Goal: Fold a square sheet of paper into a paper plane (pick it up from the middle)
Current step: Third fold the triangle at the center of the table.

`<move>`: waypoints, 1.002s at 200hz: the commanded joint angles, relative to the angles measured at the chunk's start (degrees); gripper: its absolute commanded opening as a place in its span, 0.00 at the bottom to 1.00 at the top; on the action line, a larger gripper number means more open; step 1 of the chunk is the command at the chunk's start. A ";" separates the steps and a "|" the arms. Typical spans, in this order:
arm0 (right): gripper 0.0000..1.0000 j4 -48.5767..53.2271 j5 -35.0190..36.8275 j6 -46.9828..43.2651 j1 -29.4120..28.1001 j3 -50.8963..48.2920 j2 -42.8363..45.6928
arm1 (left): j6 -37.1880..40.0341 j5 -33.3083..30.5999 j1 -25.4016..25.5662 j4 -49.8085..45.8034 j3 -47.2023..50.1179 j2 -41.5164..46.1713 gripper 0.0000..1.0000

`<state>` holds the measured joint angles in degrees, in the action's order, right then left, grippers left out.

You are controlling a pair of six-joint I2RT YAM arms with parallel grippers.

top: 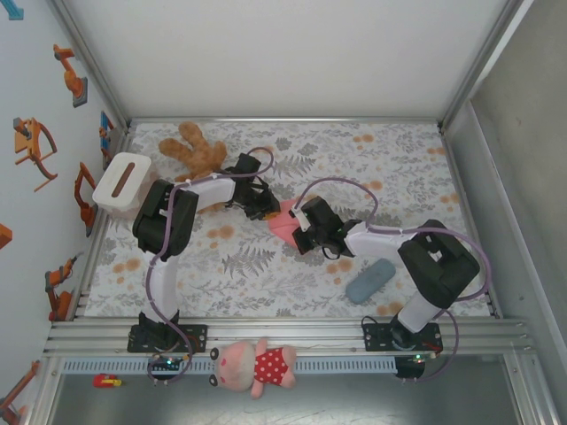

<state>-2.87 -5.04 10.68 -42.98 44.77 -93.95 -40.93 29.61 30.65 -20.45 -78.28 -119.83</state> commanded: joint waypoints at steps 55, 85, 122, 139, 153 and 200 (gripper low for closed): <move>0.00 1.39 -0.83 -0.82 0.63 2.42 -2.49 | 3.31 1.51 0.02 -3.68 -1.48 -2.42 0.17; 0.00 1.55 -1.46 -0.78 0.70 2.51 -2.81 | 3.17 1.55 0.01 -3.63 -1.50 -2.46 0.17; 0.00 1.69 -1.69 -0.83 0.66 2.76 -3.34 | 3.20 1.51 -0.04 -3.63 -1.58 -2.36 0.18; 0.00 1.88 -1.58 -0.77 0.71 2.86 -3.54 | 3.22 1.59 0.00 -3.64 -1.60 -2.50 0.18; 0.00 1.96 -1.55 -0.76 0.79 2.86 -3.68 | 3.31 1.68 0.01 -3.71 -1.63 -2.50 0.18; 0.00 2.24 -1.64 -0.71 0.79 2.93 -4.34 | 3.40 1.75 0.02 -3.63 -1.66 -2.45 0.18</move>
<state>-1.69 -6.59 10.68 -42.54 45.89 -97.27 -38.87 31.14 30.65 -21.26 -79.09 -120.55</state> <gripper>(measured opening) 0.048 0.177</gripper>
